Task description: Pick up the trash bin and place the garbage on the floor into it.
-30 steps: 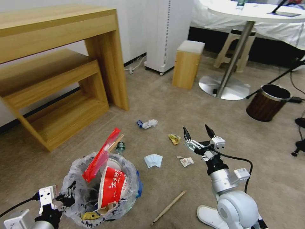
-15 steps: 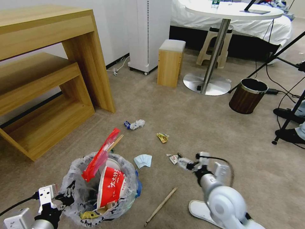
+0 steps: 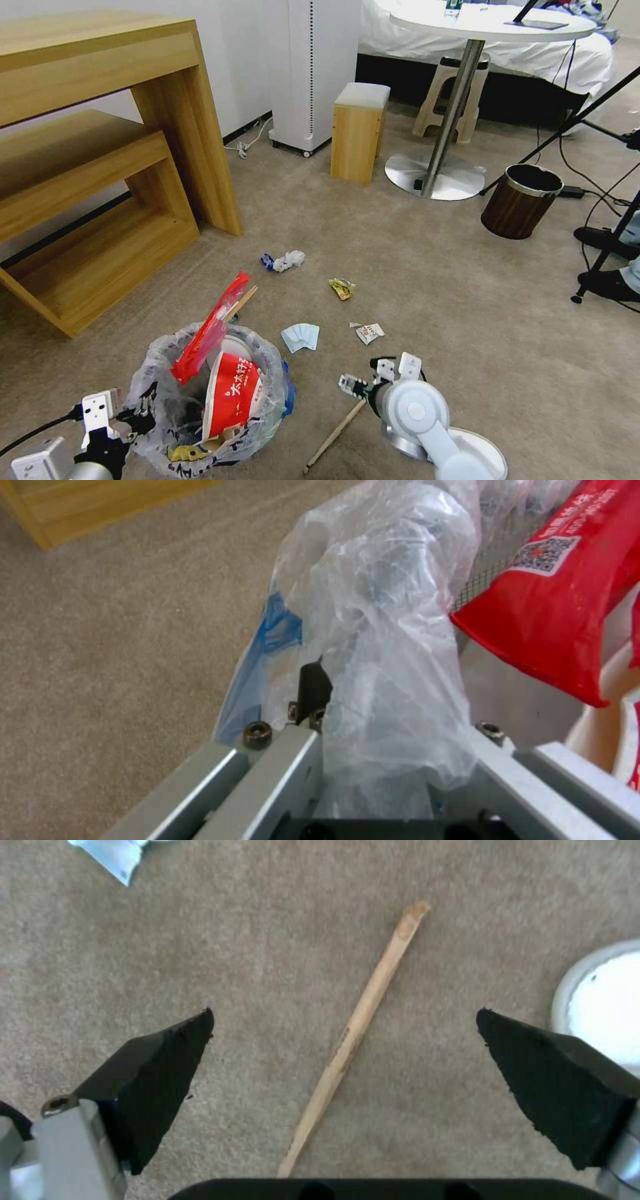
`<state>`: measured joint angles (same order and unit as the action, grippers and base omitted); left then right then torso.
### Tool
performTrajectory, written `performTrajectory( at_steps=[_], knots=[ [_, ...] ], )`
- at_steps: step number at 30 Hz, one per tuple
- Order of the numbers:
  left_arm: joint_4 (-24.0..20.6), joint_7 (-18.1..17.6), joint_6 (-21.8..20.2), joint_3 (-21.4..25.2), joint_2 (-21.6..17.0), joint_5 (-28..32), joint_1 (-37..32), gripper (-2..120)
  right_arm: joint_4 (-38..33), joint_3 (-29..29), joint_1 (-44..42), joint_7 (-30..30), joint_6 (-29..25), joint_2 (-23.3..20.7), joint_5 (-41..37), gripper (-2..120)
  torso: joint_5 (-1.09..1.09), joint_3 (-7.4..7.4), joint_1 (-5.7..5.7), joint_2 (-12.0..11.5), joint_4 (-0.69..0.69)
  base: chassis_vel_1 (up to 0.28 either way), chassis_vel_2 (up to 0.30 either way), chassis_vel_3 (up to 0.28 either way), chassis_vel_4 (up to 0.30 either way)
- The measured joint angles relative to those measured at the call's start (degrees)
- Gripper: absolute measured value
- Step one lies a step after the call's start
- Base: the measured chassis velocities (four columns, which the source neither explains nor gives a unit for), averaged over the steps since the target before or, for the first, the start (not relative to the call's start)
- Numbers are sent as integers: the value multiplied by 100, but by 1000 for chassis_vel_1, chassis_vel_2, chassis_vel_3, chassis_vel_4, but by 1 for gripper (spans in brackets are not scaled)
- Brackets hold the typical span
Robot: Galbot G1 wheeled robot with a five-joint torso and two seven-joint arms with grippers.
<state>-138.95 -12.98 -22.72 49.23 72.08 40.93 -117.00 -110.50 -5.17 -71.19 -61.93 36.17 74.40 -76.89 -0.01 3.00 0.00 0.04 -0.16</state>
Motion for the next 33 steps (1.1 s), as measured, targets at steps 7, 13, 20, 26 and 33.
performTrajectory(
  at_steps=[7,13,20,26,33],
  knots=[
    [68,-28,0,-102,32,-75,38,1,185,94,101,65,-106,215,33,100,0,0,0,0,2,0,0,0,0],
    [73,-27,3,-73,19,-60,39,1,206,188,216,221,-161,263,87,100,0,0,0,0,2,0,0,0,0],
    [-12,-142,-23,98,-64,152,29,1,461,376,272,257,-194,392,243,100,0,0,0,0,1,0,0,0,0],
    [-43,-186,-49,158,-78,235,11,1,666,558,352,199,-248,493,403,100,0,0,0,0,1,0,0,0,0],
    [-90,-374,-142,268,-76,360,-3,1,848,721,404,42,-278,531,591,100,0,0,0,0,1,0,0,0,0]
  ],
)
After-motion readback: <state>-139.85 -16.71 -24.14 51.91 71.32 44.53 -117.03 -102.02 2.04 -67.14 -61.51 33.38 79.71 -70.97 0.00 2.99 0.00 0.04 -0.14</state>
